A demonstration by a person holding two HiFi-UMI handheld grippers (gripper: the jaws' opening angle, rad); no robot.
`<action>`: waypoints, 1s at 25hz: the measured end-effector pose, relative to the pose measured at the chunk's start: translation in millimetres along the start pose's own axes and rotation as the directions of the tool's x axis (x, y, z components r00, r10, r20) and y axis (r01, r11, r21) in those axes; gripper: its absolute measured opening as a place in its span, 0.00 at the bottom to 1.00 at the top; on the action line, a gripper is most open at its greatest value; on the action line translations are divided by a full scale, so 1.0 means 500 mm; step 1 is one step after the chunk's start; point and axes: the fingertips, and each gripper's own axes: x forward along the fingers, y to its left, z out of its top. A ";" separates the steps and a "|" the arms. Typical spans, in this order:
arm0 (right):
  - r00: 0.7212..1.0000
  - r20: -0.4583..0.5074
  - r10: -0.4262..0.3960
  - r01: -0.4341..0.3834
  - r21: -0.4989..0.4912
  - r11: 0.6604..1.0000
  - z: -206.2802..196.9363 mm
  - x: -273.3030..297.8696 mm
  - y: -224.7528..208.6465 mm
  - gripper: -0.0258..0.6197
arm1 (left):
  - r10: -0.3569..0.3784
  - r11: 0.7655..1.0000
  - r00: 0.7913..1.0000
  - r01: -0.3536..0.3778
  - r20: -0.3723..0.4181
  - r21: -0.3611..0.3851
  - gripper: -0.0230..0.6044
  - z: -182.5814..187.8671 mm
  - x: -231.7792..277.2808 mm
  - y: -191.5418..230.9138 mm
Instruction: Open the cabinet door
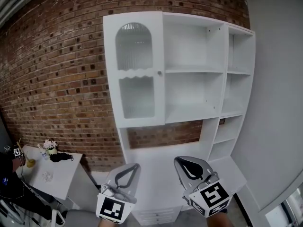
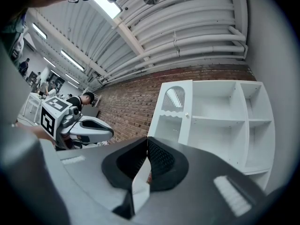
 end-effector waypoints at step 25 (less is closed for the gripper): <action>0.974 0.086 0.209 -0.208 -0.011 0.978 -0.057 0.118 -0.242 0.05 | 0.204 0.978 0.974 -0.199 -0.100 0.059 0.04 -0.037 0.222 0.003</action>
